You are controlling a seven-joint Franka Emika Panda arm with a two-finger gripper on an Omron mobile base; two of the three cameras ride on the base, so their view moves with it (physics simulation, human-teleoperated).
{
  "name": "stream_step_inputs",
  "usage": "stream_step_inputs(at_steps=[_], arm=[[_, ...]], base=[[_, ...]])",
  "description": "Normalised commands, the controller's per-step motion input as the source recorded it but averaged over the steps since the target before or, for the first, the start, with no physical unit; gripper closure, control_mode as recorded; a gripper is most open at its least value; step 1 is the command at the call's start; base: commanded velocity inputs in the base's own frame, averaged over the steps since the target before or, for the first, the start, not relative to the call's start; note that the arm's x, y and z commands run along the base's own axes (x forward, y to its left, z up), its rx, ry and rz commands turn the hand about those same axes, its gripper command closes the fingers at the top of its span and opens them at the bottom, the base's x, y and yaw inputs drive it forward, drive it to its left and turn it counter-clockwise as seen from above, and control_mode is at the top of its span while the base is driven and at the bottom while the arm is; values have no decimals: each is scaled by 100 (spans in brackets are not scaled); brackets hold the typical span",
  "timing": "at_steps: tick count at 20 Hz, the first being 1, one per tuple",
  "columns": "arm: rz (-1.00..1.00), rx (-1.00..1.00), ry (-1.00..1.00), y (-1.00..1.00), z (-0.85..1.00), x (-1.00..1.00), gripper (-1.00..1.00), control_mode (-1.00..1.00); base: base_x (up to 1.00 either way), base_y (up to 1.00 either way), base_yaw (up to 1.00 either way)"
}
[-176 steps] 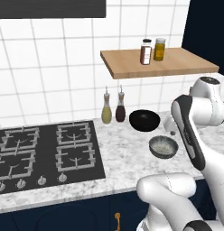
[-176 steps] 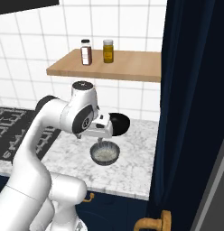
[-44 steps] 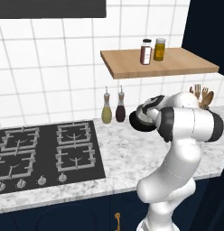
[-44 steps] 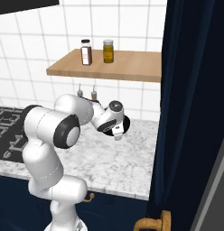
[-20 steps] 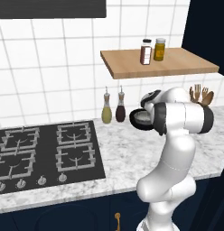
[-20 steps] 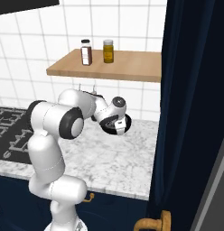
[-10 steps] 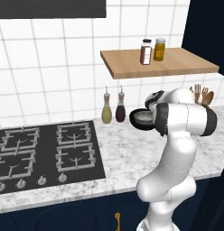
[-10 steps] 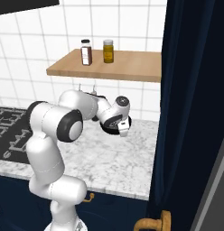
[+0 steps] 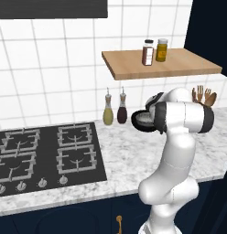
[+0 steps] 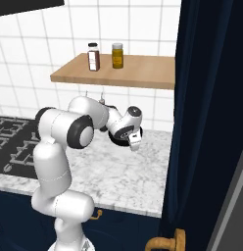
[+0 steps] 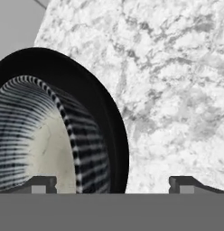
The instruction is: Pick up the bowls on the counter and stack them on top of one another in the open cabinet. Place the smaller bowl on top of the larger bowl.
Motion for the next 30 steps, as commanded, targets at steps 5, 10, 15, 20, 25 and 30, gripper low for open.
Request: stream_step_inputs(at_steps=[5,10,15,20,25,30], arm=[[2,0,0,1,-30,25,-100,-100],[1,0,0,12,-37,25,100,-100],[0,-1,0,20,-18,8,100,-100],[0,0,-2,6,-5,-13,100,-100],[-5,-2,-25,21,15,-81,100,-100],[-8,-8,-8,44,60,-73,100,-100]], base=[[0,0,0],[0,0,0],[0,0,0],[0,0,0],[0,0,0],[0,0,0]])
